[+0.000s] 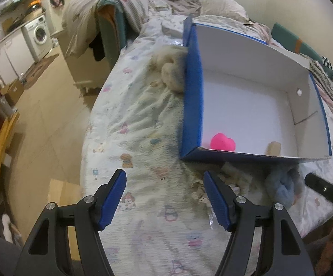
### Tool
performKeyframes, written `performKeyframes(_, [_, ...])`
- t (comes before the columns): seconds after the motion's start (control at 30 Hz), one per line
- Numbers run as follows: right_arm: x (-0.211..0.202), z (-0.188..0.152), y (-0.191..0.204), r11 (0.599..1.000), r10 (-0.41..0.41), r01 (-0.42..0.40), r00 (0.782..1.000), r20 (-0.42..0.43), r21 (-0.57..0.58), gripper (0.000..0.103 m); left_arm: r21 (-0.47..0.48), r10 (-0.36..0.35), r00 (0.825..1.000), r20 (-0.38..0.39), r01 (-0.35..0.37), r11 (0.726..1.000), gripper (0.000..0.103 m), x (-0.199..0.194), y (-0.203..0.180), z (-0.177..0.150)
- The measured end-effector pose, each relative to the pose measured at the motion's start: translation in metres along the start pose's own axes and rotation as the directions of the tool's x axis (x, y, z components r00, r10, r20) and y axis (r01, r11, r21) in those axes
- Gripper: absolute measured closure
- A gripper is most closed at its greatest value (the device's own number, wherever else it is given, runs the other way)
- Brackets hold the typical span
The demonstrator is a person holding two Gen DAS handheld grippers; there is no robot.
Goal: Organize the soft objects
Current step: 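Move the left gripper back to the lace-trimmed scrunchie beside the box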
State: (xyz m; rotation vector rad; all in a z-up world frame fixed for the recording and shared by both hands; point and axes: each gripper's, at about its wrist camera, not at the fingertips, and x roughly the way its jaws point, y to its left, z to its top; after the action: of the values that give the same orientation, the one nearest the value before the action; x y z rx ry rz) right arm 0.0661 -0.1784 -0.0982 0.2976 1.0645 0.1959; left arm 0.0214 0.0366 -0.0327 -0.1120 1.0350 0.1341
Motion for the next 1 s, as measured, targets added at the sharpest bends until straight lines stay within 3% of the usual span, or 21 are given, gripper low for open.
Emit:
performKeyframes(0.13, [0.013,-0.003,0.01,0.999,0.029,-0.03,0.999,-0.042,-0.029,0.016,-0.05,-0.013,0.999,-0.032,0.011,0.999,0.036,0.008,0.009,0.003])
performKeyframes(0.27, [0.03,-0.004,0.023,0.994,0.107,-0.109,0.989,-0.104,-0.015,0.017,-0.078,-0.002,0.998,-0.058,-0.003,0.997,0.036,0.016,0.015,0.005])
performKeyframes(0.37, [0.045,-0.003,0.04,0.99,0.129,-0.135,0.981,-0.145,-0.032,0.028,-0.106,-0.013,0.996,-0.083,0.004,0.994,0.036,0.023,0.02,0.006])
performKeyframes(0.47, [0.064,-0.002,0.055,0.995,0.07,-0.081,0.982,-0.175,-0.057,0.05,-0.118,-0.02,0.995,-0.093,0.009,0.993,0.036,0.026,0.025,0.007])
performKeyframes(0.7, [0.102,0.005,0.062,0.999,0.028,-0.036,0.966,-0.258,-0.028,0.054,-0.104,-0.014,0.995,-0.1,0.004,0.995,0.036,0.031,0.031,0.006])
performKeyframes(0.77, [0.107,0.005,0.066,0.998,0.025,-0.039,0.963,-0.267,-0.047,0.07,-0.103,-0.018,0.994,-0.111,0.006,0.995,0.036,0.035,0.033,0.005])
performKeyframes(0.9, [0.102,0.006,0.067,0.996,0.022,-0.042,0.967,-0.254,-0.074,0.091,-0.103,-0.029,0.99,-0.137,0.015,0.995,0.036,0.041,0.031,0.005])
performKeyframes(1.0, [0.088,0.008,0.062,0.995,0.049,-0.067,0.972,-0.229,-0.07,0.091,-0.103,-0.043,0.988,-0.148,0.028,0.994,0.036,0.044,0.027,0.006])
